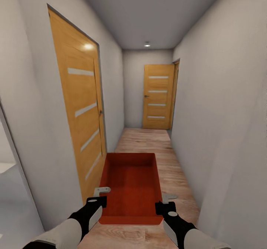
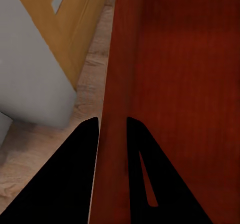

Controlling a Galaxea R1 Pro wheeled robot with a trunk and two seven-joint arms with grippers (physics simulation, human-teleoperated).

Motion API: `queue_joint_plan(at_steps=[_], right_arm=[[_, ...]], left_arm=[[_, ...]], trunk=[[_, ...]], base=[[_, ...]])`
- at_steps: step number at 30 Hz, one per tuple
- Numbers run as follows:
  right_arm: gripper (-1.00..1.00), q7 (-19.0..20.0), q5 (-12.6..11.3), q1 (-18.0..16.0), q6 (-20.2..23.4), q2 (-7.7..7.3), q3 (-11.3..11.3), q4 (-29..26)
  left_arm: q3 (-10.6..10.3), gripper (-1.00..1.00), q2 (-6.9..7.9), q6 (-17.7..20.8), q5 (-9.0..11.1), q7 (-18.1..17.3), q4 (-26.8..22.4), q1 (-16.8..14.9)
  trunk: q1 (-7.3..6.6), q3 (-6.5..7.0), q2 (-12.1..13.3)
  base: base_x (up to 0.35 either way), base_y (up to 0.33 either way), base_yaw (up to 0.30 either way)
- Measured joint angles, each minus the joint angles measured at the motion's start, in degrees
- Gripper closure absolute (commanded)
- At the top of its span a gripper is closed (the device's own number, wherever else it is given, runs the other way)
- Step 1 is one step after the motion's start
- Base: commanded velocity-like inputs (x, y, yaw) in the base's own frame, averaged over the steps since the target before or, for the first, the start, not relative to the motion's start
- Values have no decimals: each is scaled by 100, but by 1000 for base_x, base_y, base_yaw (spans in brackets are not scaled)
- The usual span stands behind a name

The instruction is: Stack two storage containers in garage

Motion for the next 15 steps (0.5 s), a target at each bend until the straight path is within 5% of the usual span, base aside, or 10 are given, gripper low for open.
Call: queue_joint_plan(at_steps=[15], right_arm=[[100, 0, 0, 0, 0, 0, 0, 1]], left_arm=[[0, 100, 0, 1, 0, 0, -1, 0]], trunk=[[0, 0, 0]], base=[[323, 143, -250]])
